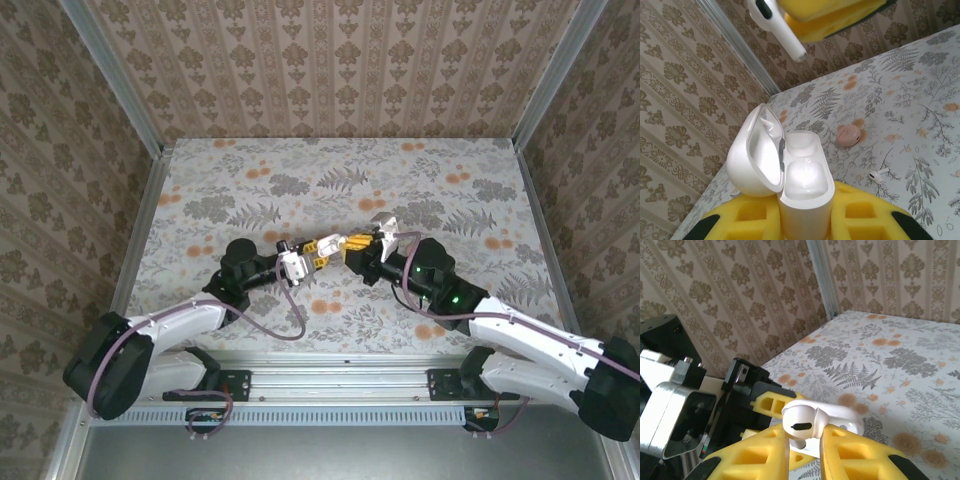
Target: Insert the wireless bluetooth earbuds into the charging case
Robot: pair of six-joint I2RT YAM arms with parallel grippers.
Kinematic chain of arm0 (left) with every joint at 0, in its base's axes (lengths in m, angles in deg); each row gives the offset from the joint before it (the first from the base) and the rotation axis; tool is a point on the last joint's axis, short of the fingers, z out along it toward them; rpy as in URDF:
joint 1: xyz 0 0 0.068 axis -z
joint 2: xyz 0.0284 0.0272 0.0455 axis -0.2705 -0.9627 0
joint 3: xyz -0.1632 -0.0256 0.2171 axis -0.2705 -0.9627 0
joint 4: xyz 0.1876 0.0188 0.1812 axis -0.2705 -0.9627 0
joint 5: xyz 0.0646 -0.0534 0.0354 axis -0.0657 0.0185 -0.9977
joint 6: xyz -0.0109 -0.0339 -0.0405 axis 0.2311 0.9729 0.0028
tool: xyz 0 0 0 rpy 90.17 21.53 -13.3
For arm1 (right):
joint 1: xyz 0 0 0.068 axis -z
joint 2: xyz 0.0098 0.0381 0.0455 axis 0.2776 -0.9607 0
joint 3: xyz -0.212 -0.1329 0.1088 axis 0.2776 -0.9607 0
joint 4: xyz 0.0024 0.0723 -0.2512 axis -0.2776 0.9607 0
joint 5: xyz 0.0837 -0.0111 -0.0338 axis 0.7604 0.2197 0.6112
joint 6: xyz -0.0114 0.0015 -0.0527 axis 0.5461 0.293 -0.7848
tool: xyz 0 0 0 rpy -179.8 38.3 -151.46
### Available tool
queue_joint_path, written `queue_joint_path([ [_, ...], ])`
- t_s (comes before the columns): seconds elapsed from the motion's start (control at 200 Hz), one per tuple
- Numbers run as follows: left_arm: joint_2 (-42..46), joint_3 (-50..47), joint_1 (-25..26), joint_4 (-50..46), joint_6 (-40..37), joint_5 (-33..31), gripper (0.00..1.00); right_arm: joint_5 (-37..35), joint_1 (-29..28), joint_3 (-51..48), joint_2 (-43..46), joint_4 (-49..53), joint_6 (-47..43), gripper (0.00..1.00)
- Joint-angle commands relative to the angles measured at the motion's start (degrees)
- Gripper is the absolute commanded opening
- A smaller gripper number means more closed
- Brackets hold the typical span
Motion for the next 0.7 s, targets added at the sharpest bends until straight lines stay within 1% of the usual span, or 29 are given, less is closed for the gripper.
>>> queue_joint_path([
  [0.0, -0.6, -0.1, 0.3, 4.7, 3.3, 0.6, 0.04, 4.1, -0.3, 1.1, -1.1, -3.5, -2.8, 0.2],
  [0.31, -1.9, -0.1, 0.2, 8.1, 7.7, 1.3, 0.04, 5.9, -0.3, 3.2, -5.4, -5.8, -4.1, 0.2],
  [0.695, -2.5, 0.3, 0.0, 9.6, 9.3, 1.2, 0.04, 6.4, -0.3, 4.6, -8.5, -7.2, -4.0, 0.19],
])
